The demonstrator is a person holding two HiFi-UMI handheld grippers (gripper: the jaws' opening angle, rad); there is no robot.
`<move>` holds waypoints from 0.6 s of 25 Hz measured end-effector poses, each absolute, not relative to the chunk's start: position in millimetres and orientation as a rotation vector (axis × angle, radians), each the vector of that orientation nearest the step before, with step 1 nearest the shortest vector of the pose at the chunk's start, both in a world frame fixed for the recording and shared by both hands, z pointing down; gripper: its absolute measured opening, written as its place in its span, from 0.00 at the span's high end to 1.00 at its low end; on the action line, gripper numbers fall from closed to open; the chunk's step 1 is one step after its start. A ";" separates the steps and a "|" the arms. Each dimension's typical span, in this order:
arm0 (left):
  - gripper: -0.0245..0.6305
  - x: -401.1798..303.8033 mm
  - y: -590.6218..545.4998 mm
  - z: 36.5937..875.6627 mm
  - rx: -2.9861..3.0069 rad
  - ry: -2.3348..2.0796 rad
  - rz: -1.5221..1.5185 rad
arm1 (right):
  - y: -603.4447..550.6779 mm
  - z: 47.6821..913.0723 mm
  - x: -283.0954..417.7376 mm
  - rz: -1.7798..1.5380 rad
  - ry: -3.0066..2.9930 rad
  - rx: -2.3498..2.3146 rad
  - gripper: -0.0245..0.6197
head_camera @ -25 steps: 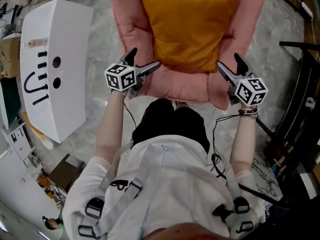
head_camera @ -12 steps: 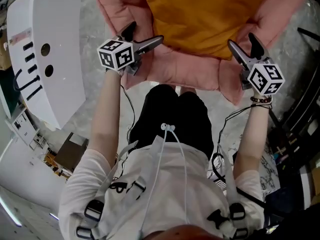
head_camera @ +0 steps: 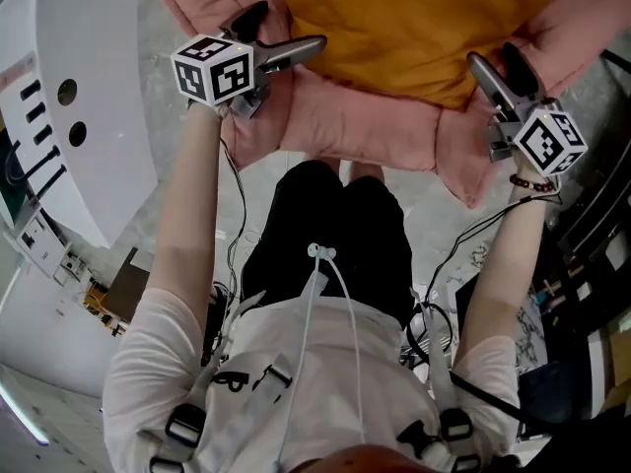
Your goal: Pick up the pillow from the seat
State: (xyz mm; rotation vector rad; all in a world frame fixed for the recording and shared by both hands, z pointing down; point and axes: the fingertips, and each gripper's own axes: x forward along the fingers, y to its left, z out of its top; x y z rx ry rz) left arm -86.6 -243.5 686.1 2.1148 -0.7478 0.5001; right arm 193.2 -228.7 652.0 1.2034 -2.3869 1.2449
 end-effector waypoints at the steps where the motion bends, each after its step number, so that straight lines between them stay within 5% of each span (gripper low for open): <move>1: 0.07 -85.2 -247.6 688.3 2.117 -0.740 0.492 | -233.1 651.5 193.6 1.310 -2.414 1.218 0.29; 15: 0.07 -37.2 -279.1 686.4 2.172 -0.610 0.537 | -248.8 664.9 172.7 1.266 -2.394 1.030 0.28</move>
